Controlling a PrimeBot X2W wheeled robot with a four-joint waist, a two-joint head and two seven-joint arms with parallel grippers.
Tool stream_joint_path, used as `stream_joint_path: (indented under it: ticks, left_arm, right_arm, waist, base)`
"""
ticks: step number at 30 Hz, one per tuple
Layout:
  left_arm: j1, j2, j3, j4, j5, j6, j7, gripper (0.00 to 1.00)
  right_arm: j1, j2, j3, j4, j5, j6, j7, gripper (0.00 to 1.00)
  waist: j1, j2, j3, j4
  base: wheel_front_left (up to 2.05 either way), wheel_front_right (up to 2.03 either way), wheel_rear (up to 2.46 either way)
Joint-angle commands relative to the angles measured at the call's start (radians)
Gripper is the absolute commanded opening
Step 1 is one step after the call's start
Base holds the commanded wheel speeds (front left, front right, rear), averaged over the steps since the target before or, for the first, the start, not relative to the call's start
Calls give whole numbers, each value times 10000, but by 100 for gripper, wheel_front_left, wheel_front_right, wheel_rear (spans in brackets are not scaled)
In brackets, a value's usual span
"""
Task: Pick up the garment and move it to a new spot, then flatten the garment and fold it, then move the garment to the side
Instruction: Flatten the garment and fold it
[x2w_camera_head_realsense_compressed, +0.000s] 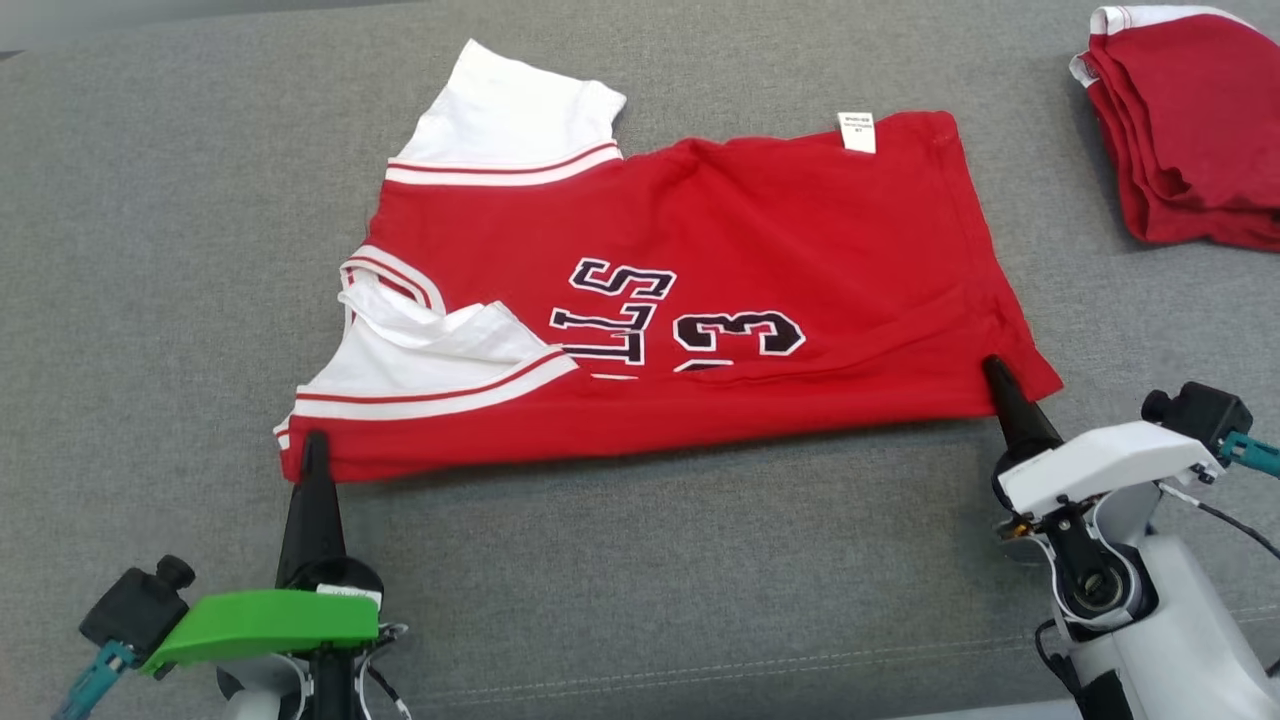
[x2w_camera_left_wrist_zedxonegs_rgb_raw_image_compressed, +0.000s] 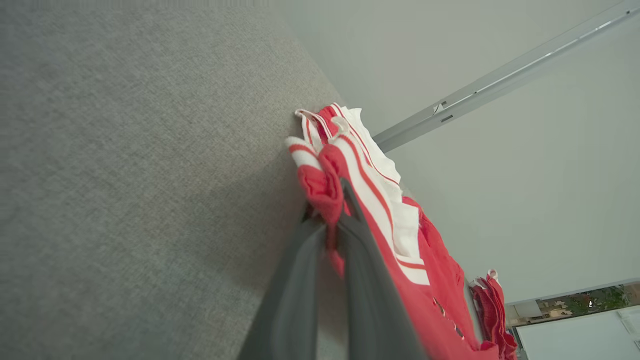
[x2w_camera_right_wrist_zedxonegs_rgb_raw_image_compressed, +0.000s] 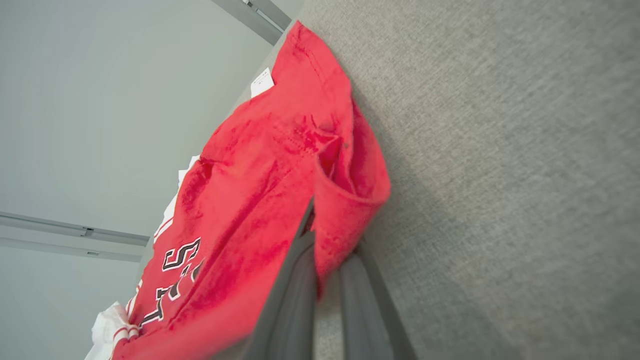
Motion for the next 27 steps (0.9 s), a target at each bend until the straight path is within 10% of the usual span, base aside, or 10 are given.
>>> stream_joint_path:
  ticks: [1,20,22,23,24,27]
  left_arm:
    - [391,134,132,-339,73,50,-87,0]
    - [1822,166,-466,-614,691,845,87,0]
    - [1662,227,-506,-452,872,926,55,54]
    - [1607,239,-537,-383,930,957,50,100]
    - [1557,272,-567,-316,1028,967,48,100]
    - [1498,468,-614,-261,1346,1090,21,100]
  right_arm:
    - [424,-196,-84,-380,213,-4,57,0]
    - [2389,54,-220,-1418,249,-4,28,1]
    - [2299,53,-142,-1225,126,-6,-71,44]
    - [2267,52,-106,-1162,80,-6,-134,83]
    - [2271,34,-87,-1108,61,-6,-188,100]
    - [2383,-80,-82,-1111,58,-12,-360,100]
  waist:
    - [0,0,-48,-16]
    - [0,0,-89,-95]
    - [0,0,-82,-99]
    - [0,0,-80,-104]
    - [0,0,-76,-110]
    - [0,0,-52,-135]
  base:
    - [0,0,0]
    - [0,0,0]
    - [0,0,0]
    - [0,0,0]
    - [0,0,0]
    - [0,0,0]
